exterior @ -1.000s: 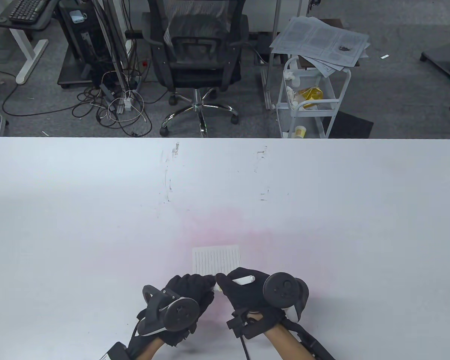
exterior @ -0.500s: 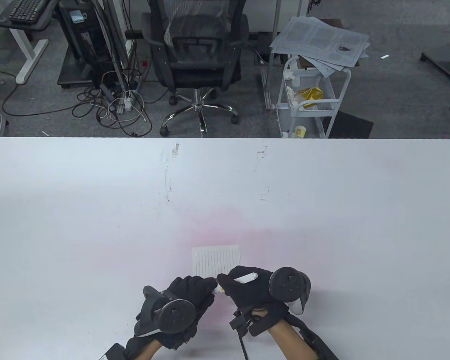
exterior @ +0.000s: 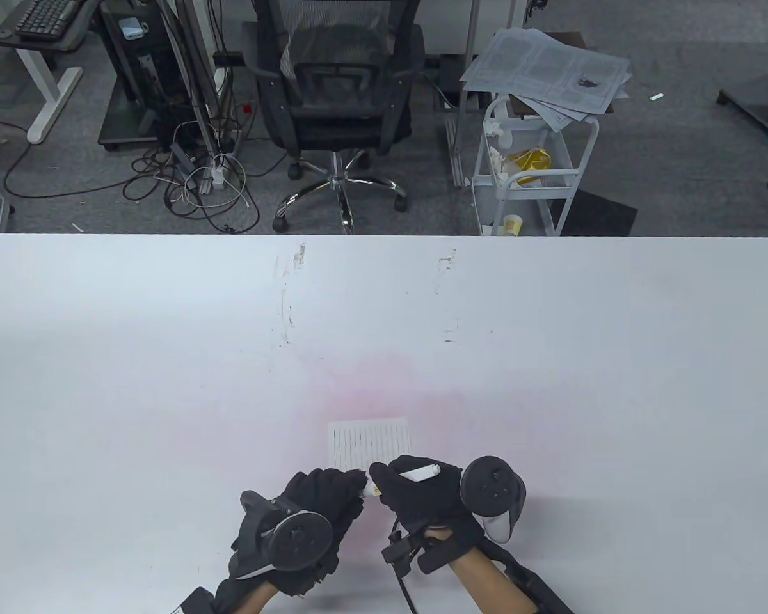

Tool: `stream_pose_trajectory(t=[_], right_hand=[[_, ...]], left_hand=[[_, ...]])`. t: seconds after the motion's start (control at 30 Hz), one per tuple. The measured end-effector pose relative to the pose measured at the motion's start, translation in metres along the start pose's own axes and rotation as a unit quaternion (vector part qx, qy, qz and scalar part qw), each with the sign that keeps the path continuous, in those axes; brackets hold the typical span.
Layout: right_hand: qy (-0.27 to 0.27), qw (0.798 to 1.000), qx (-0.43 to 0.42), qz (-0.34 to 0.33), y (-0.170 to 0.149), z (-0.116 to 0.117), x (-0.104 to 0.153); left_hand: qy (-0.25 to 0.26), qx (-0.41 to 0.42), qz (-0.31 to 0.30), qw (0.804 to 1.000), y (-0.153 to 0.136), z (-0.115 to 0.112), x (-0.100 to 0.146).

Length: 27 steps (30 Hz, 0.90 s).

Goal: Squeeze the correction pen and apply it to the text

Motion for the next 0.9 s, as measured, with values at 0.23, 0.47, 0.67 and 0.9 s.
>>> stream_pose_trajectory(t=[0.23,0.47,0.67,0.9], right_hand=[[-0.013,1.000,0.018,-0.006,0.002,-0.002,0.000],[-0.022,1.000,0.012,-0.002,0.000,-0.002,0.001],[-0.026,1.000,-0.004,0.012,-0.002,0.000,0.001],[-0.030,0.994,-0.094,0.057,-0.015,0.008,0.004]], left_hand=[[0.009,-0.027,-0.006,1.000,0.001,0.001,-0.001],[0.010,-0.033,-0.005,0.999,0.000,0.002,-0.001],[0.018,-0.044,-0.007,0.999,0.002,0.002,0.000],[0.051,-0.076,-0.008,0.996,0.008,0.006,0.001]])
Point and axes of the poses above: the tracker on the back of each hand, its own y axis roughly to the thumb side, its own x axis roughly from the fingertips to the wrist, z = x × y, the point moved 1 cm from there along -x, roughly from the wrist to the fingertips, and after that the axes turned 10 degrees about y, right-handed, at the moved point
